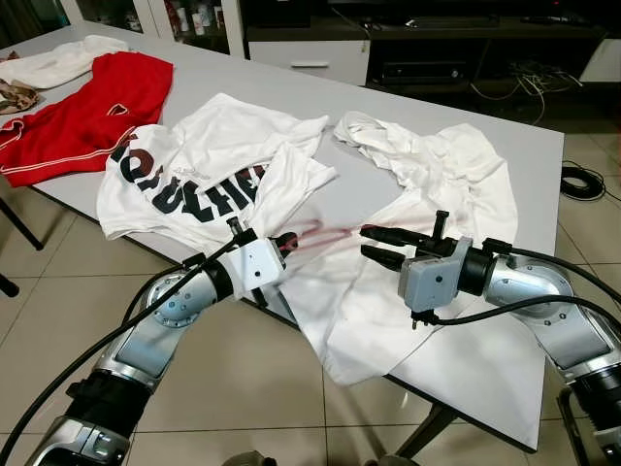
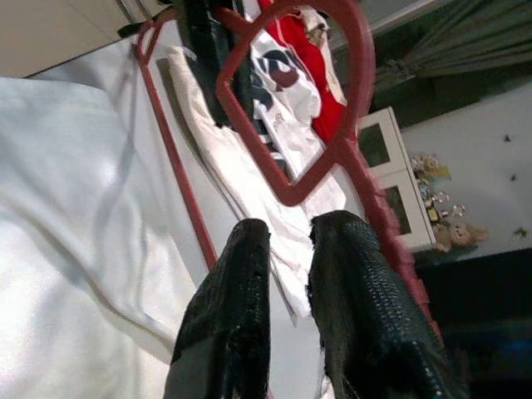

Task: Hang hanger

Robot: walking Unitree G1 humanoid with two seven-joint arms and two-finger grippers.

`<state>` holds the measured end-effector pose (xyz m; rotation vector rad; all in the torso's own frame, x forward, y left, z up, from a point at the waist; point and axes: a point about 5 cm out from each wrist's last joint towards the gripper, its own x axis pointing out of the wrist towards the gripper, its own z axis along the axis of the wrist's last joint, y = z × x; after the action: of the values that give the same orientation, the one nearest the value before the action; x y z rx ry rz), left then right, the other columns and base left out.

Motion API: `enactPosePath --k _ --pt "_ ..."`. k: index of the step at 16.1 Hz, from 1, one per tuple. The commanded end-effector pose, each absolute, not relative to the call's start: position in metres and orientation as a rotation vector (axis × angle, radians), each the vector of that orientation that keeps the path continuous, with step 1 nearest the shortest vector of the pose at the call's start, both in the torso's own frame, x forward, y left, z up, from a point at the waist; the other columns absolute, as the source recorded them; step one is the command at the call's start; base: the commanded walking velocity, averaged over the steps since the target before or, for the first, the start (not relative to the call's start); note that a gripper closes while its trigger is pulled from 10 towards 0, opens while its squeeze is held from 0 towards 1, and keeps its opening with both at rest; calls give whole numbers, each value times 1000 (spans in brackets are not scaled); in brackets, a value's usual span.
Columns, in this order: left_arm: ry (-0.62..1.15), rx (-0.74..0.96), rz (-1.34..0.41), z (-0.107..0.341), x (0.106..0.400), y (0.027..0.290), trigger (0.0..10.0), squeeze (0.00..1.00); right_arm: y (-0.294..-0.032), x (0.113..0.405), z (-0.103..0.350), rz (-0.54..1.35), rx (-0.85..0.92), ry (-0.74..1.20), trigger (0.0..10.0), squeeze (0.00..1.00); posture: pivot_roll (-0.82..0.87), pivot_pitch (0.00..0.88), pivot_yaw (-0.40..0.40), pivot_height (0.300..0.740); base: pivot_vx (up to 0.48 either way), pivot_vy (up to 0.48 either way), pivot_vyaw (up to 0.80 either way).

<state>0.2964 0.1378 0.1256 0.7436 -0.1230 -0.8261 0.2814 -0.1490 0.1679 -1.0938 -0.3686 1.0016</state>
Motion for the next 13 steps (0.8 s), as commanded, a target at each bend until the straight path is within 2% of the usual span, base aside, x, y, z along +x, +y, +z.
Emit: enactPosePath --k 1,4,7,8,9,13 --pt "-127 760 -825 127 298 136 0 0 -151 284 176 963 -1084 -389 10000 0 -91 0 53 736 0 0 0" --pt "-115 767 -827 125 298 138 0 0 -169 287 188 882 -1135 -398 10000 0 -91 0 58 736 0 0 0" --pt "-101 782 -828 123 298 140 0 0 -175 280 200 920 -1001 -356 10000 0 -99 0 65 736 0 0 0" --pt "-100 784 -829 123 299 140 0 0 -175 278 203 937 -974 -349 10000 106 -99 0 65 736 0 0 0" --pt "-102 783 -832 123 300 139 0 0 -175 276 206 949 -963 -347 10000 133 -99 0 65 736 0 0 0" --pt "-105 780 -838 123 301 136 0 0 -167 268 207 1018 -951 -334 10000 0 -105 0 67 736 0 0 0"
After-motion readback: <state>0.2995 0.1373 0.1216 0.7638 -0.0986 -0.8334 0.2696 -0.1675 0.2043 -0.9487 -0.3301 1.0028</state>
